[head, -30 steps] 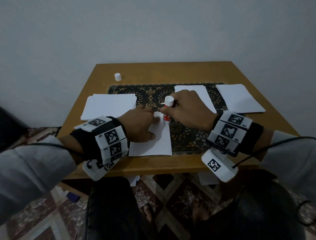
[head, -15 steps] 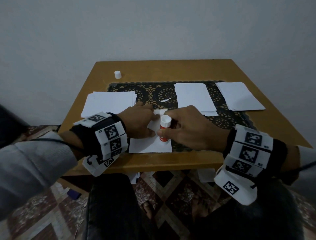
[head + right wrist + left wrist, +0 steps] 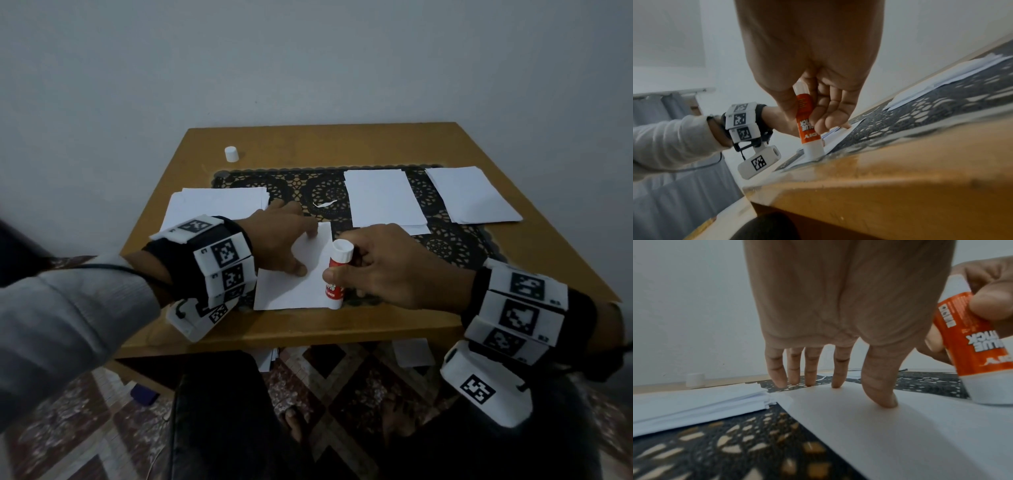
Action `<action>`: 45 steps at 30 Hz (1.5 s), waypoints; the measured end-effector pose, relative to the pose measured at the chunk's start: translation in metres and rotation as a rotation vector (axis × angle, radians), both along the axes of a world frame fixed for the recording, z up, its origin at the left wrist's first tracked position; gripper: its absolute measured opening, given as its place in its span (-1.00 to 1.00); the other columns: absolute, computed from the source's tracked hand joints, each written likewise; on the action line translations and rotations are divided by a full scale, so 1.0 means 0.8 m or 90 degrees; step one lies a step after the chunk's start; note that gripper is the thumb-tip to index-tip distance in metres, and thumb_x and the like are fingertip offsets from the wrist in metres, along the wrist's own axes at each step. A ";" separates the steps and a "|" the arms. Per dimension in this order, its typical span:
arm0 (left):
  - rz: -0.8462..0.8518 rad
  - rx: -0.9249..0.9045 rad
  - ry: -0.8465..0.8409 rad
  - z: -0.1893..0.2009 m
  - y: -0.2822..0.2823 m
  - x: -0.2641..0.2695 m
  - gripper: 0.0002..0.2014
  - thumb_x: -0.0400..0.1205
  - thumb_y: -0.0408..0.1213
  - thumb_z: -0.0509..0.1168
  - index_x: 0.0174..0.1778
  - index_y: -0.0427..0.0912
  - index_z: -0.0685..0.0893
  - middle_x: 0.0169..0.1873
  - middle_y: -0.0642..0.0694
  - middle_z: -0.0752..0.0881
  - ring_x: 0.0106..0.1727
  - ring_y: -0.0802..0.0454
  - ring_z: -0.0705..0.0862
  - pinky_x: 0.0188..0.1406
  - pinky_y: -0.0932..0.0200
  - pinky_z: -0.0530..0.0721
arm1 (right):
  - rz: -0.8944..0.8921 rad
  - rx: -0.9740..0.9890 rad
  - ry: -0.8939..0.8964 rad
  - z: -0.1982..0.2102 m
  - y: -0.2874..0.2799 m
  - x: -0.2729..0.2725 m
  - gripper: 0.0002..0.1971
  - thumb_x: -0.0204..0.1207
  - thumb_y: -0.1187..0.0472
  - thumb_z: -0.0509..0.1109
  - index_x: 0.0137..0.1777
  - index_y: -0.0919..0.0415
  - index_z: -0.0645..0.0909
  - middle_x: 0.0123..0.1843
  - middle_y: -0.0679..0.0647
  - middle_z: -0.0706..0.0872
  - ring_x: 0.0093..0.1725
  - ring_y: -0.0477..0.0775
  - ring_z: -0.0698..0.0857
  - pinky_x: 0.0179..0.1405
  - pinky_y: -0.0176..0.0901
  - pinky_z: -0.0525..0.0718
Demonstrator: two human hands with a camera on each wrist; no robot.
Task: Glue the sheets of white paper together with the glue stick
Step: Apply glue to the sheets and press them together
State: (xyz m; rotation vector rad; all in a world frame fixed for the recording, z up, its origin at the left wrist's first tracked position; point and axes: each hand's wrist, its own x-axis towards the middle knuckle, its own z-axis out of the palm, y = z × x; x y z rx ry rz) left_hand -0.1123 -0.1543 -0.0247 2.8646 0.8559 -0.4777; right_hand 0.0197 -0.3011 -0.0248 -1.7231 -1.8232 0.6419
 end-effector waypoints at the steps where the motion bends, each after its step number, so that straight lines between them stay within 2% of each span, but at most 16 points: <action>1: 0.004 -0.008 0.001 0.001 0.002 0.001 -0.36 0.46 0.05 0.47 0.43 0.07 0.40 0.41 -0.09 0.37 0.41 -0.11 0.32 0.38 -0.13 0.46 | 0.002 -0.014 0.029 0.001 -0.001 0.004 -0.79 0.52 0.05 0.48 -0.16 0.20 0.66 -0.30 0.03 0.77 -0.36 -0.06 0.72 -0.35 -0.17 0.68; 4: 0.019 -0.030 -0.002 0.001 0.008 0.004 -0.29 0.41 0.05 0.52 0.43 0.08 0.36 0.40 -0.07 0.37 0.39 -0.09 0.35 0.37 -0.12 0.48 | 0.001 -0.006 0.124 0.007 -0.002 0.017 -0.86 0.55 0.15 0.47 -0.16 0.21 0.67 -0.39 0.11 0.76 -0.46 0.04 0.73 -0.45 -0.17 0.69; 7: 0.033 -0.029 0.012 0.003 0.017 0.008 -0.14 0.33 0.13 0.56 0.48 0.05 0.30 0.40 -0.07 0.36 0.39 -0.09 0.34 0.36 -0.12 0.47 | -0.034 0.011 0.177 0.014 -0.002 0.031 -0.84 0.56 0.22 0.45 -0.07 0.35 0.68 -0.33 0.21 0.76 -0.42 0.10 0.72 -0.40 -0.06 0.73; 10: 0.052 -0.044 0.038 0.011 0.024 0.016 -0.12 0.29 0.14 0.57 0.46 0.00 0.32 0.34 -0.08 0.41 0.34 -0.07 0.38 0.27 -0.03 0.47 | -0.069 0.016 0.208 0.017 -0.001 0.045 -0.81 0.55 0.24 0.44 -0.04 0.43 0.65 -0.29 0.30 0.74 -0.39 0.16 0.72 -0.35 0.06 0.74; 14: 0.057 -0.084 0.037 0.016 0.032 0.025 -0.21 0.30 0.07 0.60 0.36 -0.06 0.38 0.10 -0.07 0.56 0.08 -0.04 0.50 0.05 0.07 0.53 | -0.098 0.008 0.223 0.018 -0.005 0.060 -0.87 0.56 0.29 0.42 -0.04 0.40 0.64 -0.29 0.30 0.73 -0.38 0.15 0.72 -0.36 -0.02 0.73; 16: 0.057 -0.110 0.036 0.019 0.033 0.027 -0.29 0.33 0.02 0.60 0.29 -0.07 0.40 -0.05 0.00 0.53 0.00 -0.02 0.51 -0.12 0.13 0.48 | -0.103 0.008 0.209 0.018 -0.008 0.062 -0.88 0.57 0.29 0.42 -0.04 0.37 0.65 -0.31 0.26 0.74 -0.39 0.14 0.73 -0.37 -0.04 0.74; 19: 0.027 -0.121 -0.002 0.023 0.034 0.030 -0.51 0.38 -0.06 0.58 0.05 -0.09 0.47 -0.17 0.05 0.51 -0.09 0.00 0.50 -0.34 0.22 0.41 | -0.107 0.011 0.197 0.018 -0.010 0.063 -0.89 0.57 0.29 0.42 -0.03 0.36 0.65 -0.32 0.22 0.74 -0.40 0.12 0.73 -0.38 -0.05 0.74; 21: 0.007 -0.118 -0.031 0.024 0.033 0.031 -0.62 0.41 -0.10 0.57 -0.09 -0.09 0.48 -0.21 0.02 0.53 -0.15 0.00 0.49 -0.38 0.24 0.39 | -0.116 0.009 0.196 0.019 -0.011 0.065 -0.89 0.57 0.27 0.43 -0.01 0.33 0.63 -0.32 0.20 0.76 -0.41 0.09 0.74 -0.36 -0.04 0.75; 24: 0.014 -0.134 -0.064 0.025 0.030 0.027 -0.60 0.43 -0.15 0.55 0.02 -0.10 0.48 -0.12 -0.02 0.57 -0.18 0.07 0.50 -0.37 0.28 0.41 | -0.128 0.019 0.183 0.021 -0.010 0.066 -0.82 0.53 0.22 0.47 0.01 0.33 0.61 -0.32 0.14 0.76 -0.40 0.03 0.74 -0.36 -0.10 0.77; 28: 0.063 -0.228 -0.114 0.031 0.023 0.019 -0.43 0.46 -0.25 0.53 0.24 0.01 0.33 -0.18 0.20 0.50 -0.22 0.31 0.50 -0.39 0.40 0.44 | -0.137 0.042 0.163 0.024 -0.006 0.064 -0.79 0.53 0.20 0.47 0.02 0.34 0.60 -0.31 0.12 0.76 -0.41 -0.01 0.75 -0.39 -0.20 0.74; 31: 0.106 -0.264 -0.210 0.027 0.020 0.013 -0.44 0.45 -0.32 0.52 0.24 -0.01 0.36 -0.16 0.07 0.58 -0.22 0.13 0.60 -0.41 0.27 0.56 | -0.133 0.052 0.154 0.024 -0.003 0.061 -0.81 0.53 0.20 0.46 0.01 0.32 0.60 -0.32 0.10 0.75 -0.43 -0.04 0.73 -0.38 -0.18 0.75; 34: 0.191 -0.273 -0.342 0.014 0.019 0.006 -0.50 0.45 -0.36 0.50 0.18 -0.05 0.40 -0.09 -0.10 0.61 -0.08 -0.16 0.63 -0.23 0.01 0.68 | -0.137 0.061 0.132 0.023 -0.001 0.058 -0.81 0.52 0.18 0.47 -0.01 0.28 0.60 -0.32 0.08 0.75 -0.42 -0.01 0.74 -0.35 -0.08 0.76; 37: 0.294 -0.212 -0.363 0.000 0.012 -0.001 -0.54 0.51 -0.23 0.47 0.20 -0.13 0.37 -0.03 -0.11 0.56 -0.01 -0.17 0.59 -0.21 0.07 0.57 | -0.146 0.071 0.086 0.021 0.004 0.057 -0.82 0.52 0.15 0.47 -0.04 0.25 0.60 -0.32 0.09 0.74 -0.39 0.10 0.74 -0.33 0.05 0.78; 41: 0.298 -0.006 -0.156 -0.007 -0.004 -0.013 -0.28 0.60 0.15 0.26 0.48 -0.25 0.16 0.19 -0.24 0.64 0.15 -0.24 0.64 0.03 -0.03 0.63 | -0.169 0.099 0.059 0.024 0.016 0.055 -0.80 0.51 0.15 0.47 -0.06 0.29 0.62 -0.29 0.13 0.74 -0.40 0.09 0.72 -0.31 0.11 0.75; 43: 0.257 0.121 -0.063 -0.003 -0.012 -0.019 -0.26 0.60 0.28 0.12 0.49 -0.22 0.19 0.17 -0.22 0.67 0.12 -0.22 0.66 -0.07 0.01 0.60 | -0.170 0.097 0.033 0.024 0.021 0.053 -0.79 0.50 0.15 0.47 -0.08 0.32 0.62 -0.25 0.14 0.74 -0.38 0.09 0.72 -0.27 0.13 0.76; 45: 0.213 0.217 0.002 0.002 -0.019 -0.025 -0.32 0.61 0.32 0.02 0.40 -0.19 0.33 0.11 -0.18 0.68 0.07 -0.17 0.68 -0.19 0.08 0.52 | -0.159 0.080 -0.006 0.023 0.024 0.051 -0.78 0.49 0.13 0.47 -0.10 0.32 0.62 -0.21 0.14 0.73 -0.31 0.14 0.72 -0.19 0.19 0.74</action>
